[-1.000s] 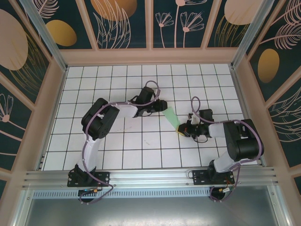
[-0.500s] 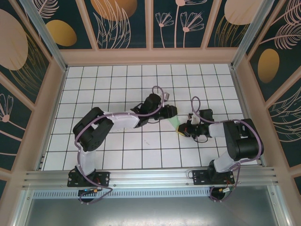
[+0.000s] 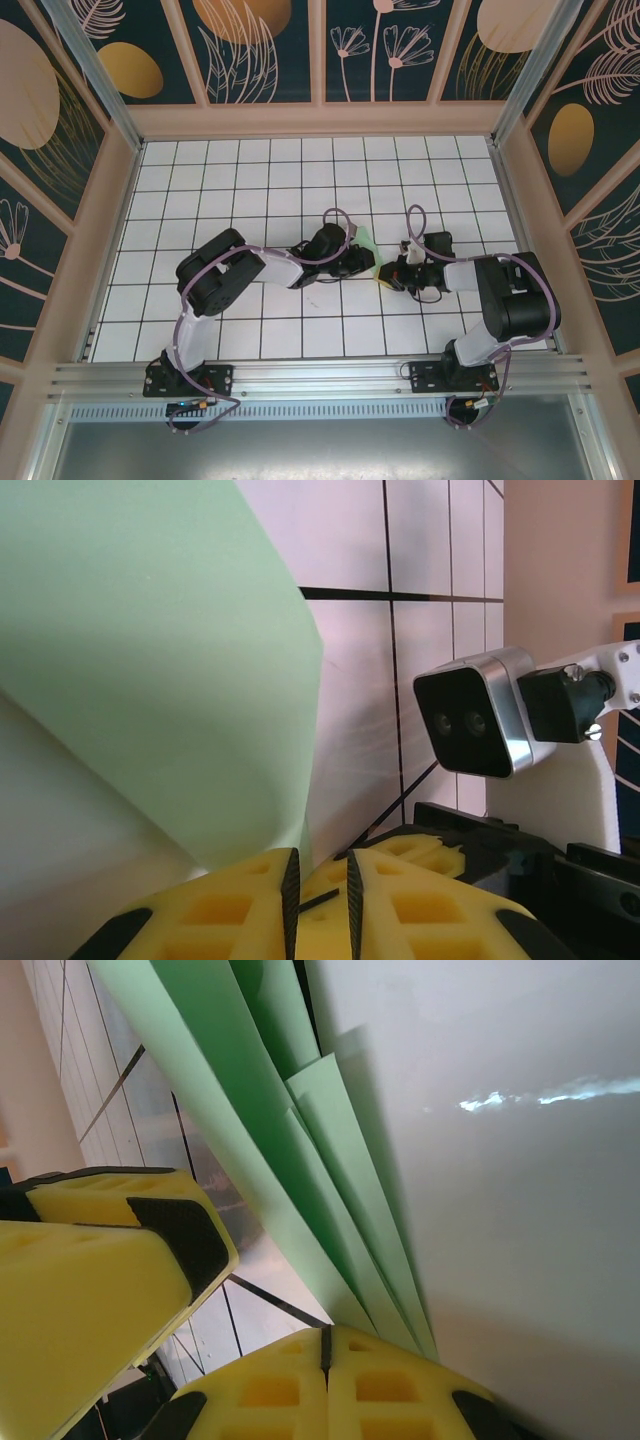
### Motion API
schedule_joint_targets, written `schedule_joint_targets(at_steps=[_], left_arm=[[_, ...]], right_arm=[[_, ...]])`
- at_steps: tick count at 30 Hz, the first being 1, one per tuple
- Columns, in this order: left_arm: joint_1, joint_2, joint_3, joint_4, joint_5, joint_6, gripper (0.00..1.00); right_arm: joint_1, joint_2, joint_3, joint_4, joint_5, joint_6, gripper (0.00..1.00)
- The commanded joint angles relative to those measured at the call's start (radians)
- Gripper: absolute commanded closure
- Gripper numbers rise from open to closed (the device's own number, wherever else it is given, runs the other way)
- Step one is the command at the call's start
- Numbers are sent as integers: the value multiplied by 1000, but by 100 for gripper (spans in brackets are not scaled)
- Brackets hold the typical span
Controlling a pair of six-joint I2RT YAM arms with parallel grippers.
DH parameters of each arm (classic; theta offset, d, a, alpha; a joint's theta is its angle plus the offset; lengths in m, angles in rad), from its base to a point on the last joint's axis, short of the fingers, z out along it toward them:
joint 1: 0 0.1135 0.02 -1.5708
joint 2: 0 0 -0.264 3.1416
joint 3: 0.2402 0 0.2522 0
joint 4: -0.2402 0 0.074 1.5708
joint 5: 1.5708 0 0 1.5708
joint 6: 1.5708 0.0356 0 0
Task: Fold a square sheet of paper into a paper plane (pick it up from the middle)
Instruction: Fold the wing for the fifth time at the center of the table.
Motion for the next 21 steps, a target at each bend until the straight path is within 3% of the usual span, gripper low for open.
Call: schedule_joint_targets(at_steps=[1, 9, 14, 21], left_arm=[[-11, 19, 25, -11, -19, -7, 76], [-28, 41, 98, -205, -75, 52, 73], [-31, 70, 115, -241, -117, 74, 73], [-20, 49, 132, -346, -246, 113, 72]], right_arm=[[-7, 63, -49, -118, 206, -11, 100], [-7, 64, -47, -118, 209, -12, 100], [-7, 65, -47, -121, 209, -12, 100], [-8, 46, -44, -152, 228, -18, 100]])
